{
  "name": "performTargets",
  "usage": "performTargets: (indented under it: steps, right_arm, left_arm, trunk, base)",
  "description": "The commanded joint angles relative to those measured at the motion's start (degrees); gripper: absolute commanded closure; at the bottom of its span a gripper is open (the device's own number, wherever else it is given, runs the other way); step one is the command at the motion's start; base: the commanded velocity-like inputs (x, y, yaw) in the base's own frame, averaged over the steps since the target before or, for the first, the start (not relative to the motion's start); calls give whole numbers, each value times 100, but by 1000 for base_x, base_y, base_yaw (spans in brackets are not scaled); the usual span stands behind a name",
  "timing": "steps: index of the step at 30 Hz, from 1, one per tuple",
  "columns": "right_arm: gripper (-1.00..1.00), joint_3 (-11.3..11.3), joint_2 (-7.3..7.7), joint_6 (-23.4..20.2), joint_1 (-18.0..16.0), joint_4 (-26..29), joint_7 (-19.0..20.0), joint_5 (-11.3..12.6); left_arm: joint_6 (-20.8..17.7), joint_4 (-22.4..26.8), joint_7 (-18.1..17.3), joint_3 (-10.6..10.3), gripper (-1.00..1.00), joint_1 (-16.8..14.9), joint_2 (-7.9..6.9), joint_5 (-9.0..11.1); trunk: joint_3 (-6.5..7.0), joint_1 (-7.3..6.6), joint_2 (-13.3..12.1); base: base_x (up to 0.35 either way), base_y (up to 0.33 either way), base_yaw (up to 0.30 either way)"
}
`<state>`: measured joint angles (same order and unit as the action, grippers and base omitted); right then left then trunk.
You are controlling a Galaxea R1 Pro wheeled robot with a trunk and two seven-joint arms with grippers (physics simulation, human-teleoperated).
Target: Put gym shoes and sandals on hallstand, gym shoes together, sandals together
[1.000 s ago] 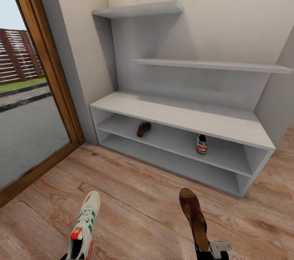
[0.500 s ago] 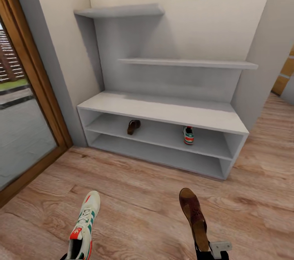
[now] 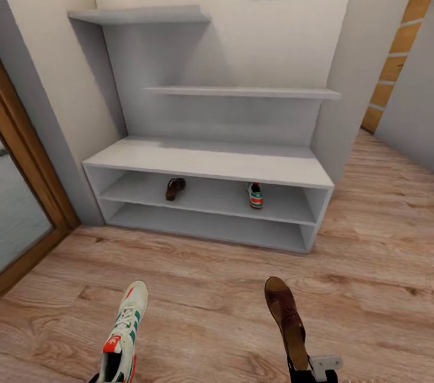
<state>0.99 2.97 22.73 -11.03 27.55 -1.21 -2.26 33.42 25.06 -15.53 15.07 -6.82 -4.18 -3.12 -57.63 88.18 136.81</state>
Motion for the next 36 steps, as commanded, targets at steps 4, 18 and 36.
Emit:
performTargets:
  steps: [4, 18, 36]
  right_arm:
    - [100, 10, 2, 13, -4, -4, -10, -3]
    - [100, 10, 2, 13, -4, -4, -10, -3]
    - [100, 18, -2, -4, -4, -15, -3, -11]
  left_arm:
    - [15, -1, -46, 49, 100, -3, 5, -31]
    - [20, -1, -46, 49, 100, -3, 5, -31]
    - [17, -1, -46, 49, 100, -3, 5, -31]
  trunk:
    - [-5, -1, 2]
    - [-5, -1, 2]
    - [-5, -1, 2]
  base:
    - [0, 0, -263]
    - [0, 0, -263]
    - [0, 0, -215]
